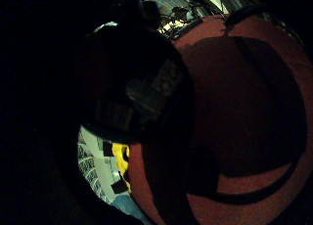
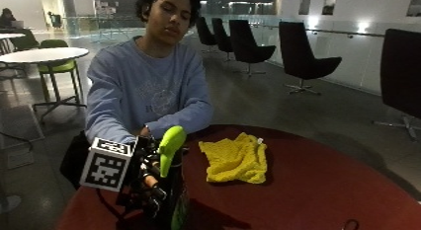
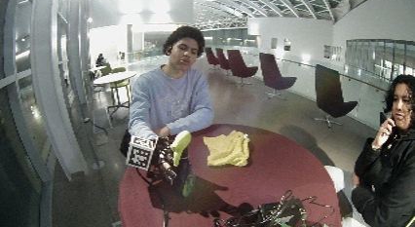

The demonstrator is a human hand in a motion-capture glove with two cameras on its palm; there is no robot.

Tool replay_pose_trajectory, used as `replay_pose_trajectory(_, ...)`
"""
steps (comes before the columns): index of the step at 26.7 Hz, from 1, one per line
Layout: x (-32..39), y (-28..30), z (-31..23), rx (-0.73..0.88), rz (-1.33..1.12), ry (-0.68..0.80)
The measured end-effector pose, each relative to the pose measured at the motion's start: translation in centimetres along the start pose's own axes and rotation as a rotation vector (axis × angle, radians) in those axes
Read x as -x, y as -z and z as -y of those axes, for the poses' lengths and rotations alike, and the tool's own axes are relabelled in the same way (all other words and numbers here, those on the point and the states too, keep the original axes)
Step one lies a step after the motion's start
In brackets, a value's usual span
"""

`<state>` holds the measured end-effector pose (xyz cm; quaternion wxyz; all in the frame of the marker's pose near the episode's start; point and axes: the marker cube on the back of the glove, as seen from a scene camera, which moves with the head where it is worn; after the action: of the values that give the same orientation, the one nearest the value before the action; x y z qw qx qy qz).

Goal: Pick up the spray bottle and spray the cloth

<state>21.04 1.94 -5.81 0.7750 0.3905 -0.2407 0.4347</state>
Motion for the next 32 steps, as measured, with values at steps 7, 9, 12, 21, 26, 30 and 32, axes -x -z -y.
replay_pose_trajectory(7,0.1,-1.3,2.5,-0.128,0.047,-0.066)
replay_pose_trajectory(9,-0.1,-1.6,2.9,-0.149,0.047,-0.079)
replay_pose_trajectory(12,-0.5,-2.0,3.3,-0.186,0.036,-0.087)
replay_pose_trajectory(21,-0.6,-1.7,3.8,-0.169,0.044,0.013)
replay_pose_trajectory(26,1.1,-1.3,3.0,0.023,0.019,0.112)
replay_pose_trajectory(30,2.8,-1.7,1.5,0.187,0.096,0.114)
replay_pose_trajectory(32,3.8,-2.3,0.3,0.285,0.138,0.121)
